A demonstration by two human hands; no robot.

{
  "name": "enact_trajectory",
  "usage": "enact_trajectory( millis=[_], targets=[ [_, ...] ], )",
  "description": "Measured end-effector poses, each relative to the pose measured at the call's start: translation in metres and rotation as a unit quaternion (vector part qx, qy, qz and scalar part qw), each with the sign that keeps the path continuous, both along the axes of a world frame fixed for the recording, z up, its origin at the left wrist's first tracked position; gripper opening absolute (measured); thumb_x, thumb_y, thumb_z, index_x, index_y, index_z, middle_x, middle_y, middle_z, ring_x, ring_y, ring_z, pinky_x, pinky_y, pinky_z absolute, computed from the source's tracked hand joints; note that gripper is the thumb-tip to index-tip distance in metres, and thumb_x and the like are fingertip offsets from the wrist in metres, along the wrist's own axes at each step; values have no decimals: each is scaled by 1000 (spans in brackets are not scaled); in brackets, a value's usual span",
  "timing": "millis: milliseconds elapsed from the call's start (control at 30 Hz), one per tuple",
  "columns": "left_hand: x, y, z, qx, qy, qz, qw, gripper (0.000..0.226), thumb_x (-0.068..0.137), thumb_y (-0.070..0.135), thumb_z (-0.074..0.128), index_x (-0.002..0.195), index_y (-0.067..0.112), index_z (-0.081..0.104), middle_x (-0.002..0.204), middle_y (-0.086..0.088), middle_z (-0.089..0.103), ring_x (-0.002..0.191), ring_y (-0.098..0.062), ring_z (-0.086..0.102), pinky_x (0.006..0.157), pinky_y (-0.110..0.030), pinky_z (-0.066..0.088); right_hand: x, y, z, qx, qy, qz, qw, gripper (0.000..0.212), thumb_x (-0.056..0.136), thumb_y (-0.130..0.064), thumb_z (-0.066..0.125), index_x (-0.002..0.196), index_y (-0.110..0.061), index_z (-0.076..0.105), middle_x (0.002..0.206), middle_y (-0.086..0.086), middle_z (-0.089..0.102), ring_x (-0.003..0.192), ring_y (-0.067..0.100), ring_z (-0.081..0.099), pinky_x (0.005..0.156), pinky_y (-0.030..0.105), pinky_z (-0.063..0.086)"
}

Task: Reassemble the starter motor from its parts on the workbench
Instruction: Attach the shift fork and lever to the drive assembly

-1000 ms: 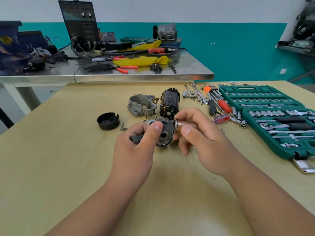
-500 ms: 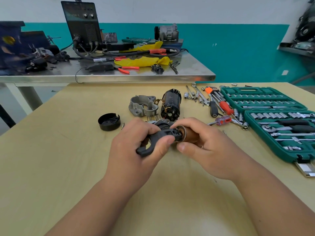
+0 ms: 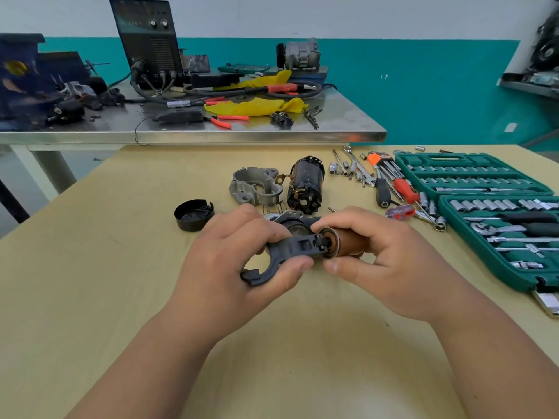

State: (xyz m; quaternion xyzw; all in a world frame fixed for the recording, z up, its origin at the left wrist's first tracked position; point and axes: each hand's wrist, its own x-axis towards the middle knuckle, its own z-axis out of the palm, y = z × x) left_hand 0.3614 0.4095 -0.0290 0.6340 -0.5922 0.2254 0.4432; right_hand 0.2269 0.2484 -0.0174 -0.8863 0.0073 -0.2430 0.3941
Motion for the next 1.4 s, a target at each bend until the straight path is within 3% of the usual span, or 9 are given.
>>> enact_trajectory(
  millis=[133, 233, 500, 633, 733, 900, 1033, 1267, 1400],
  targets=[
    [-3, 0, 1, 14, 45, -12, 999, 24, 83, 40, 65, 79, 16, 66, 76, 23, 46, 68, 1, 41, 62, -19, 35, -2, -2, 0, 13, 0, 2, 1000, 36, 75, -30, 70, 104, -50, 62, 103, -25, 65, 96, 4, 63, 78, 11, 46],
    [-8, 1, 1, 22, 196, -43, 979, 18, 75, 47, 69, 84, 34, 61, 70, 23, 55, 65, 2, 50, 59, -6, 35, -3, -2, -1, 79, 3, 24, 997, 35, 73, -41, 64, 107, -49, 58, 101, -18, 69, 88, 9, 67, 74, 23, 53],
    [-7, -8, -4, 72, 414, -40, 907, 41, 66, 65, 59, 63, 24, 64, 54, 5, 60, 49, 0, 46, 49, -6, 35, -1, -6, -3, 157, 44, 25, 986, 26, 74, -44, 59, 88, -24, 68, 55, -6, 56, 50, 6, 50, 52, 18, 43],
    [-4, -10, -8, 123, 497, -30, 858, 56, 60, 73, 59, 70, 20, 72, 62, 2, 61, 60, -9, 55, 76, -34, 55, 3, -5, -5, 197, 82, 18, 977, 40, 76, -50, 52, 71, -12, 60, 47, 0, 54, 44, 11, 46, 51, 18, 40],
    [-5, -11, -6, 139, 542, -39, 828, 48, 58, 73, 61, 59, 26, 69, 53, 7, 51, 56, -14, 52, 79, -44, 50, 6, -3, -6, 230, 104, 23, 967, 41, 82, -51, 48, 58, -20, 60, 44, 2, 51, 43, 15, 44, 50, 18, 40],
    [-5, -14, -9, 87, 527, -15, 846, 51, 63, 69, 74, 90, 28, 61, 52, 6, 55, 48, -13, 52, 62, -24, 46, 12, 0, -11, 311, 116, 39, 942, 47, 90, -45, 40, 63, -23, 70, 41, 4, 46, 37, 16, 41, 49, 30, 44],
    [-7, -15, -10, 54, 451, -14, 891, 15, 88, 42, 62, 75, 33, 64, 55, 15, 54, 46, -5, 47, 47, -10, 40, 14, 1, -12, 319, 132, 31, 938, 47, 89, -47, 41, 68, -18, 72, 41, 5, 45, 37, 16, 39, 48, 28, 45],
    [-11, -13, -14, 105, 283, -66, 951, 29, 81, 71, 50, 93, 47, 63, 97, 21, 58, 95, 3, 55, 79, -8, 38, 14, 4, -11, 393, 87, 56, 914, 49, 89, -43, 41, 63, -13, 70, 38, 5, 43, 34, 18, 35, 43, 28, 43],
    [-12, -13, -12, 99, 370, -124, 916, 16, 76, 58, 58, 81, 45, 63, 63, 20, 53, 54, 2, 46, 54, -10, 33, 14, 3, -11, 401, 78, 69, 910, 48, 89, -43, 42, 60, -14, 68, 38, 6, 42, 33, 18, 36, 43, 27, 43]
  ],
)
